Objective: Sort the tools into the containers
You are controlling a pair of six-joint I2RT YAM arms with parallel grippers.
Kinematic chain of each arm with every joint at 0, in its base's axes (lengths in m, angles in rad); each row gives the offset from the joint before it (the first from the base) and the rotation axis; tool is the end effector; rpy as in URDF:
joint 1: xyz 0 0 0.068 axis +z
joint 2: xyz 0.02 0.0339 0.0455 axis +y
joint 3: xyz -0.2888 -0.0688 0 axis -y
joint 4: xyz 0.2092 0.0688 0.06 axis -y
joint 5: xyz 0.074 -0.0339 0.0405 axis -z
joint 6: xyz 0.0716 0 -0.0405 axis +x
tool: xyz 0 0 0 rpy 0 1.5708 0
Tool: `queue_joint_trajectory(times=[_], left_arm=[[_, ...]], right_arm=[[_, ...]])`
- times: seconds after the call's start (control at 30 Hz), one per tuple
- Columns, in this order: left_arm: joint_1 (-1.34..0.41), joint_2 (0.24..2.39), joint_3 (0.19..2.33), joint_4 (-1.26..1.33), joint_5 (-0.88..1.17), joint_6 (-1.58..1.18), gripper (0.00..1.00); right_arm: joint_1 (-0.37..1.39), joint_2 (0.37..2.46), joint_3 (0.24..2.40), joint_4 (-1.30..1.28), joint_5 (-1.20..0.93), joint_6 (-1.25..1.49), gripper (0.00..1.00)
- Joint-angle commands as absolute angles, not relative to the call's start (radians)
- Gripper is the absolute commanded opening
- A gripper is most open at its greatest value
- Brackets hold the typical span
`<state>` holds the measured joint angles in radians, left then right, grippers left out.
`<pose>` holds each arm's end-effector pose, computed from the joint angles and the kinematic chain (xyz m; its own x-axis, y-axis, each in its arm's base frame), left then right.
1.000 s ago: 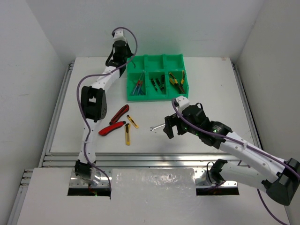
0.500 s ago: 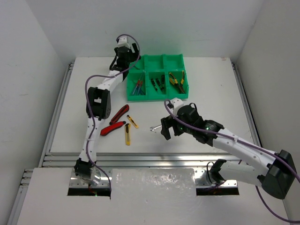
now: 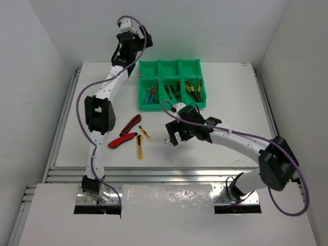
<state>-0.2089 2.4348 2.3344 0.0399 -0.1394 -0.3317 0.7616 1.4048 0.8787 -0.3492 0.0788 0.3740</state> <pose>0.5875 -0.1144 0.3310 -0.0786 -0.3130 -0.9465 0.0466 0.9472 -0.3171 0.2040 0.1867 0.2336 -0.7552 -0.2169 -0.6185 -0.4034 0.8976 0.1778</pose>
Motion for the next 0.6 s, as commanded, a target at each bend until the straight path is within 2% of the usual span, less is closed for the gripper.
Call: queue_joint_trajectory(times=[0.0, 0.03, 0.13, 0.17, 0.27, 0.37, 0.47, 0.57], left_arm=[[-0.209, 2.292, 2.384, -0.106, -0.184, -0.379, 0.97], [-0.209, 2.257, 2.356, -0.142, -0.198, -0.397, 0.97], [-0.209, 2.044, 2.102, -0.192, -0.219, -0.458, 1.0], [-0.209, 1.917, 1.939, -0.19, -0.219, -0.477, 1.0], [-0.207, 1.668, 1.624, -0.153, -0.189, -0.538, 1.0], [-0.218, 1.443, 1.334, -0.054, -0.137, -0.589, 1.0], [-0.233, 1.301, 1.173, -0.037, -0.141, -0.624, 1.0], [-0.27, 1.232, 1.12, -0.081, -0.127, -0.621, 1.0]], right_arm=[[0.698, 1.478, 0.986, -0.319, 0.014, 0.295, 0.99], [0.686, 1.508, 1.015, -0.33, 0.012, 0.267, 0.99], [0.631, 1.659, 1.178, -0.421, 0.031, 0.203, 0.95], [0.609, 1.74, 1.262, -0.451, 0.023, 0.193, 0.94], [0.604, 1.828, 1.38, -0.557, 0.06, 0.204, 0.92], [0.603, 1.867, 1.399, -0.574, 0.185, 0.34, 0.99], [0.604, 1.871, 1.372, -0.543, 0.25, 0.547, 0.99], [0.627, 1.905, 1.396, -0.6, 0.331, 0.774, 0.99]])
